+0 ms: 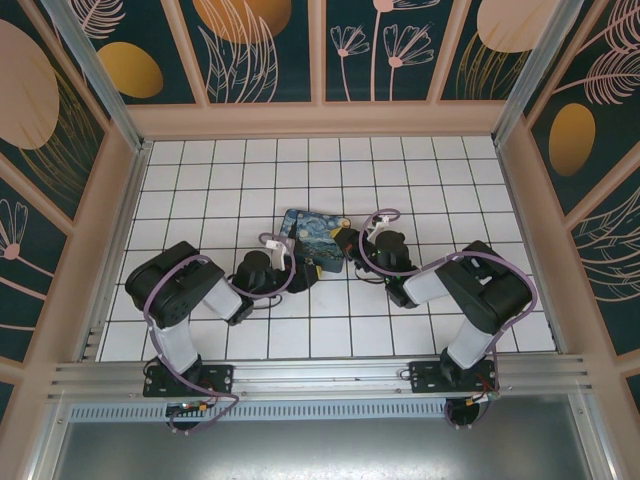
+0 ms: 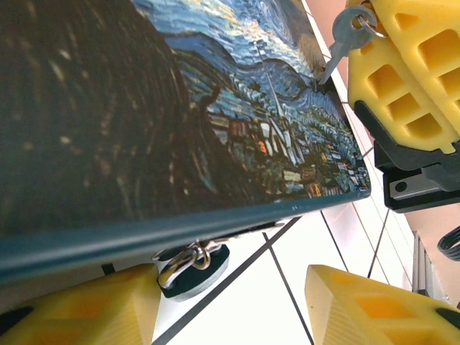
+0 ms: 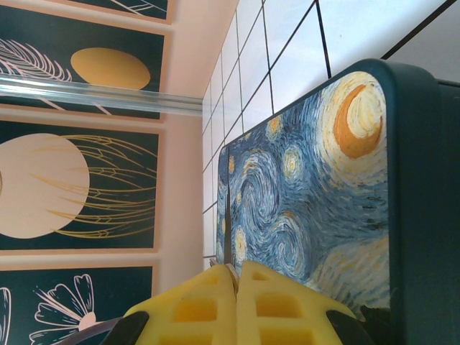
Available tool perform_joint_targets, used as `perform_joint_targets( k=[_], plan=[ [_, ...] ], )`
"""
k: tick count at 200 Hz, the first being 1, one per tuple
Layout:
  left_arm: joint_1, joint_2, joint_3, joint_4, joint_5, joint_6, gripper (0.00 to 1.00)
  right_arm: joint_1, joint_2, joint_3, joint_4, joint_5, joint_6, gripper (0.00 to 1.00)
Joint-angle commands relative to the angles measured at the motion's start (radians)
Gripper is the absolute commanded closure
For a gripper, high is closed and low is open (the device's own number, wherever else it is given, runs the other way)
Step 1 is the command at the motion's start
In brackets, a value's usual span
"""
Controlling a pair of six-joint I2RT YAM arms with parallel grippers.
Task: Unlock the padlock with the key
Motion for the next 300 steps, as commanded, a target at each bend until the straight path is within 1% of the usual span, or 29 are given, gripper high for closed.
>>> perform_joint_targets(
  k=[1, 35, 54, 62, 90, 118, 143, 172, 231, 257, 300],
  plan=[
    [-0.019, 0.015, -0.006, 0.055, -0.02, -0.033, 0.44, -0.003, 0.025, 0.003, 0.014, -0.025, 0.012, 1.0],
    [-0.031, 0.021, 0.026, -0.016, -0.065, -0.02, 0.48, -0.001, 0.026, 0.001, 0.015, -0.025, 0.013, 1.0],
    [-0.033, 0.031, 0.033, -0.015, -0.078, -0.024, 0.54, 0.0, 0.029, 0.0, 0.015, -0.025, 0.013, 1.0],
    [-0.034, 0.035, 0.03, 0.002, -0.085, -0.033, 0.55, 0.001, 0.031, -0.001, 0.015, -0.024, 0.014, 1.0],
    [-0.036, 0.036, 0.0, 0.125, -0.093, -0.076, 0.52, 0.001, 0.036, -0.003, 0.022, -0.025, 0.018, 1.0],
    [-0.043, 0.028, -0.004, 0.167, -0.094, -0.089, 0.5, 0.0, 0.037, 0.001, 0.022, -0.028, 0.018, 1.0],
    [-0.049, 0.035, -0.002, 0.175, -0.097, -0.093, 0.5, 0.001, 0.041, 0.001, 0.026, -0.028, 0.019, 1.0],
    [-0.057, 0.048, -0.04, 0.27, -0.111, -0.124, 0.53, 0.001, 0.046, 0.001, 0.032, -0.028, 0.022, 1.0],
    [-0.064, 0.046, -0.084, 0.349, -0.147, -0.148, 0.52, 0.004, 0.051, 0.0, 0.034, -0.025, 0.025, 1.0],
    [-0.065, 0.048, -0.082, 0.332, -0.154, -0.148, 0.52, 0.006, 0.056, 0.001, 0.036, -0.023, 0.027, 1.0],
    [-0.066, 0.097, -0.059, 0.301, -0.164, -0.16, 0.49, 0.007, 0.061, 0.006, 0.037, -0.023, 0.029, 1.0]
  ],
)
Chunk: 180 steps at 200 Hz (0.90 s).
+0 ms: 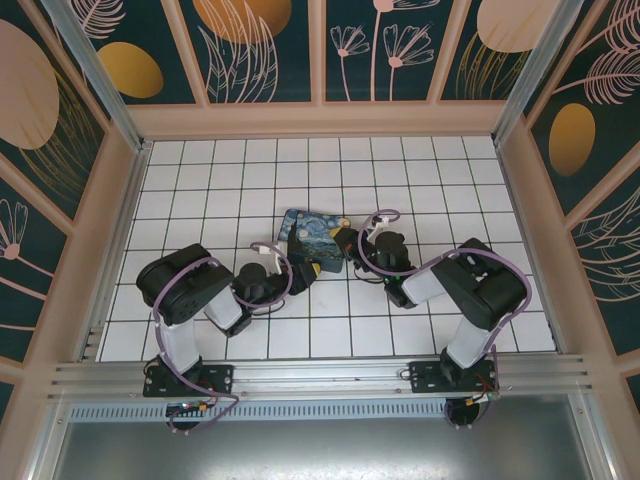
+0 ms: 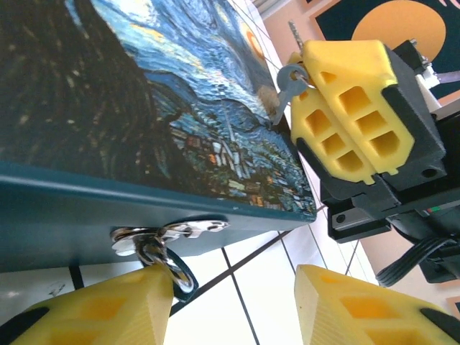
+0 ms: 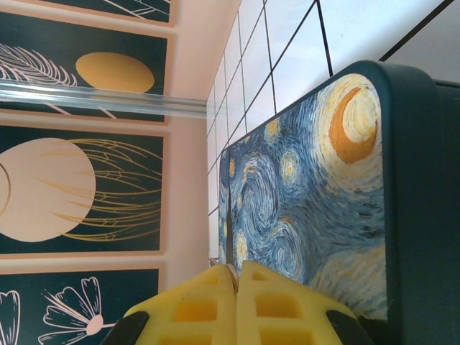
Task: Unlock the padlock with the key
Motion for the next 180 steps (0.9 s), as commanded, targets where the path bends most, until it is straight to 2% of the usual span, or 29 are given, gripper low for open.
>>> perform_joint_targets(
  k=[1, 90, 180],
  plan=[
    [-0.006, 0.041, 0.021, 0.018, -0.017, -0.014, 0.49, 0.007, 0.028, 0.006, -0.01, -0.024, 0.003, 1.0],
    [-0.007, 0.053, 0.045, -0.131, -0.061, 0.005, 0.52, 0.007, 0.035, 0.009, -0.009, -0.024, 0.006, 1.0],
    [-0.008, -0.001, 0.134, -0.301, -0.075, 0.029, 0.77, 0.009, 0.01, 0.005, -0.007, -0.035, 0.002, 1.0]
  ],
)
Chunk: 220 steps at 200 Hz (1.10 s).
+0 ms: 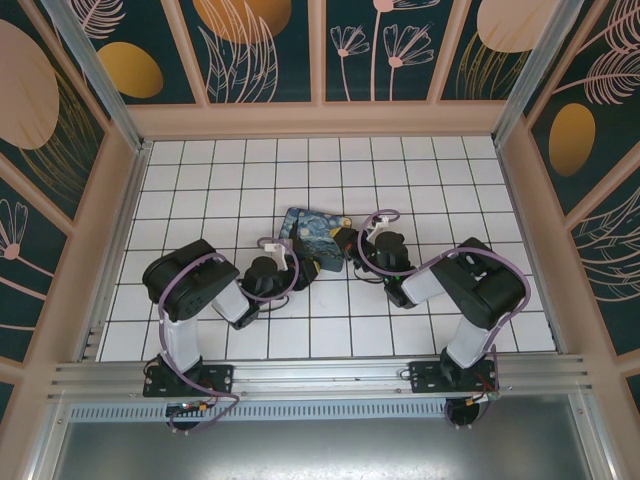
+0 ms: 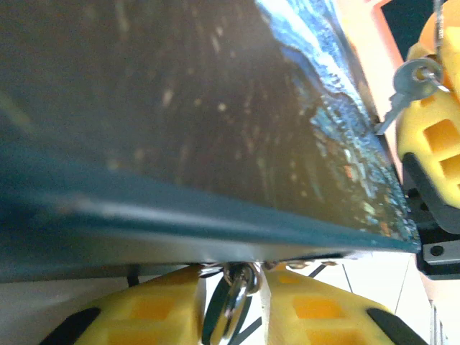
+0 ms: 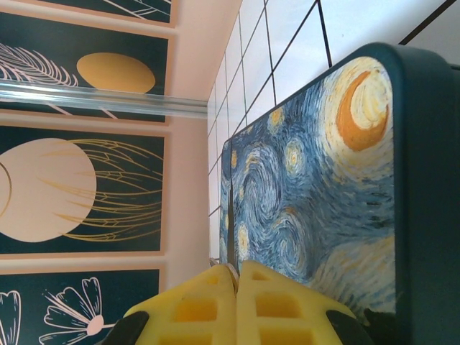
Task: Unlock the padlock with the key
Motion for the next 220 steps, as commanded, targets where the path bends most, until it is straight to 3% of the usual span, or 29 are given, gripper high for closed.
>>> perform_joint_targets(
  k=[1, 62, 92, 142, 184, 220],
  plan=[
    [-0.006, -0.032, 0.034, -0.098, -0.012, 0.017, 0.77, 0.009, 0.001, 0.004, -0.015, -0.036, 0.001, 1.0],
    [-0.006, -0.137, 0.073, -0.258, 0.005, -0.043, 1.0, 0.041, -0.206, -0.067, -0.118, -0.007, -0.059, 1.0],
    [-0.005, -0.19, 0.072, -0.301, 0.028, -0.106, 1.0, 0.128, -0.336, -0.125, -0.24, 0.097, -0.083, 1.0],
    [-0.006, -0.278, 0.033, -0.253, 0.037, -0.234, 1.0, 0.271, -0.439, -0.245, -0.249, 0.297, 0.02, 1.0],
    [-0.004, -0.302, 0.002, -0.183, 0.048, -0.308, 1.0, 0.361, -0.433, -0.276, -0.251, 0.427, 0.131, 1.0],
    [-0.004, -0.303, -0.02, -0.11, 0.054, -0.364, 1.0, 0.374, -0.368, -0.279, -0.171, 0.437, 0.19, 1.0]
  ],
)
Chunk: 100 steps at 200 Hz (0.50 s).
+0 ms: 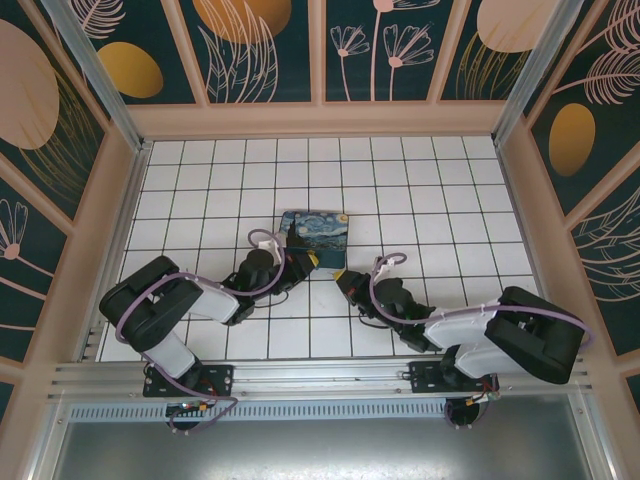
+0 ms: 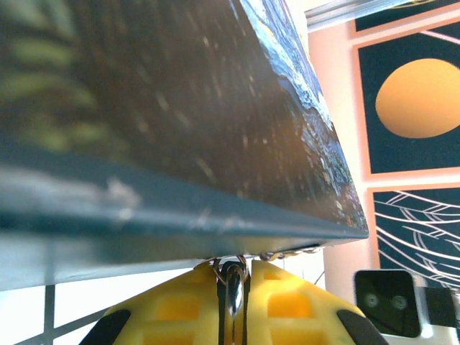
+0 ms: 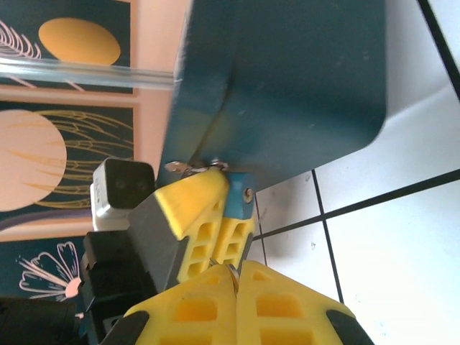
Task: Unlock the padlock with the key
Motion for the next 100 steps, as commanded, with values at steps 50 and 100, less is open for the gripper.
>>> perform_joint_targets(
  k=[50, 100],
  plan=[
    [-0.005, -0.026, -0.029, 0.199, 0.039, -0.119, 1.0, 0.014, 0.131, 0.008, 0.158, 0.054, 0.084, 1.0],
    [-0.005, -0.02, -0.024, 0.209, 0.063, -0.147, 1.0, 0.01, 0.175, 0.026, 0.199, 0.049, 0.05, 1.0]
  ],
)
